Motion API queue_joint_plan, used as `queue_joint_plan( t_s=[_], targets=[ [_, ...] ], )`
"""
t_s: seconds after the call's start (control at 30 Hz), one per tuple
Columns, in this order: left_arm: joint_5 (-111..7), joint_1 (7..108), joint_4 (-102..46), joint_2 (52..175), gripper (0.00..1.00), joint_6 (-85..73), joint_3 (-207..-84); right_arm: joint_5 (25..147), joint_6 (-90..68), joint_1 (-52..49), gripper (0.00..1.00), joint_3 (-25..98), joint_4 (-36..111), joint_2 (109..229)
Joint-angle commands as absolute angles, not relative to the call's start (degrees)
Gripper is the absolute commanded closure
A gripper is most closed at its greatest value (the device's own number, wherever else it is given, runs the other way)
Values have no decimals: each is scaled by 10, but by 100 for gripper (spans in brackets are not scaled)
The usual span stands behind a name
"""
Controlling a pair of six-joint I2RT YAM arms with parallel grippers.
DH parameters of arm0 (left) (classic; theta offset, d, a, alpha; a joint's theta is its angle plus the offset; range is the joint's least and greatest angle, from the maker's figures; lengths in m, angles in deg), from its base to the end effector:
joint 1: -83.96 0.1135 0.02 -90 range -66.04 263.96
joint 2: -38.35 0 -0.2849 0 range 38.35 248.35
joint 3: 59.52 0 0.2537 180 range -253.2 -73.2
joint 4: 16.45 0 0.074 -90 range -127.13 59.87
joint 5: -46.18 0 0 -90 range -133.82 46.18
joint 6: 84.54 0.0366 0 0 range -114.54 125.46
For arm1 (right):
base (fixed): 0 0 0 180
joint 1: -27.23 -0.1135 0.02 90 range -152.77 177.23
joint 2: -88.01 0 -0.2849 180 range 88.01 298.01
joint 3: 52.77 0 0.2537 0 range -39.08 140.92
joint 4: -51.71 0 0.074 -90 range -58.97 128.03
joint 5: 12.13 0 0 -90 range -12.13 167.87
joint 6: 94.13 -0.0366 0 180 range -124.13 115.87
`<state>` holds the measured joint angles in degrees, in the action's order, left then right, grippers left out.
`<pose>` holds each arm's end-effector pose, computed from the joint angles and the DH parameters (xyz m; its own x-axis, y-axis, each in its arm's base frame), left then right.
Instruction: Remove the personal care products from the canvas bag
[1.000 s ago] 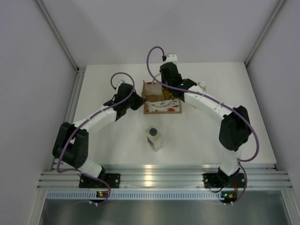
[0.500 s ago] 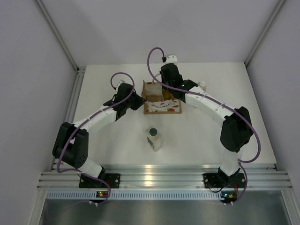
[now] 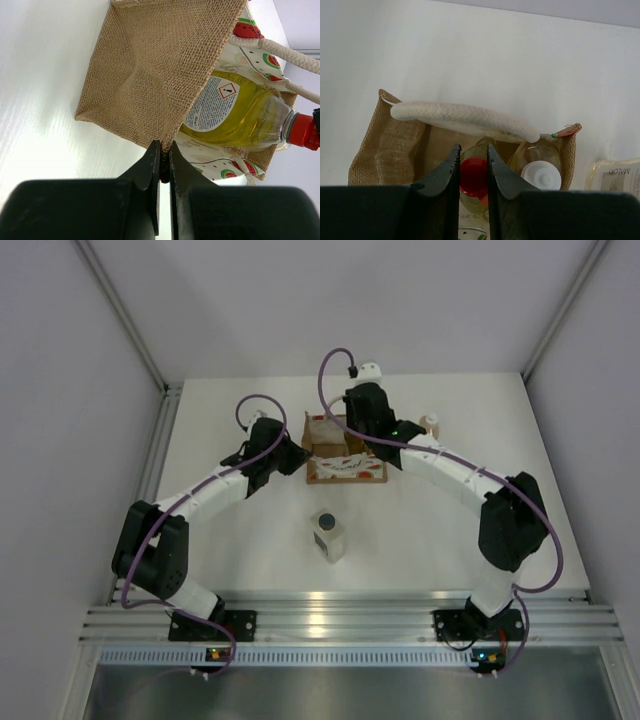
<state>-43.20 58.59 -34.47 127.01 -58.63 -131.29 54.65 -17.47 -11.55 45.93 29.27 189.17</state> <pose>0.3135 -0.1482 0.2613 -0.6041 -0.7090 -0.3639 -0.2814 0.6170 -0.7349 0.3413 0.2557 0.3368 -0.3878 -0.0396 -0.9209 -0.2131 0.9759 0.0478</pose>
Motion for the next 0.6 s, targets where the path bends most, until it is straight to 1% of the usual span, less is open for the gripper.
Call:
queue_joint_plan(
  t_s=[0.0, 0.03, 0.1, 0.17, 0.2, 0.27, 0.3, 0.37, 0.4, 0.57],
  targets=[
    [-429, 592, -340, 1261, 100, -583, -1327, 561, -160, -121, 100, 453, 349, 1860],
    [-429, 592, -340, 1261, 100, -583, -1327, 559, -160, -121, 95, 450, 349, 1861],
    [-429, 593, -340, 1261, 100, -583, -1327, 557, -161, -121, 89, 440, 350, 1866],
    [-429, 593, -340, 1260, 100, -583, -1327, 555, -162, -121, 84, 431, 350, 1871],
    [-429, 592, -340, 1260, 100, -583, -1327, 555, -163, -121, 78, 428, 350, 1873],
    [-429, 592, -340, 1261, 100, -582, -1327, 552, -163, -121, 75, 424, 350, 1876],
    [-429, 593, -340, 1260, 100, -582, -1328, 552, -164, -121, 70, 422, 350, 1877],
    [-427, 592, -341, 1259, 100, -580, -1327, 548, -166, -121, 67, 420, 350, 1878],
    [-427, 592, -340, 1259, 100, -580, -1326, 548, -166, -121, 63, 421, 350, 1878],
    [-429, 593, -340, 1261, 100, -580, -1328, 545, -168, -121, 60, 415, 349, 1875]
  ],
)
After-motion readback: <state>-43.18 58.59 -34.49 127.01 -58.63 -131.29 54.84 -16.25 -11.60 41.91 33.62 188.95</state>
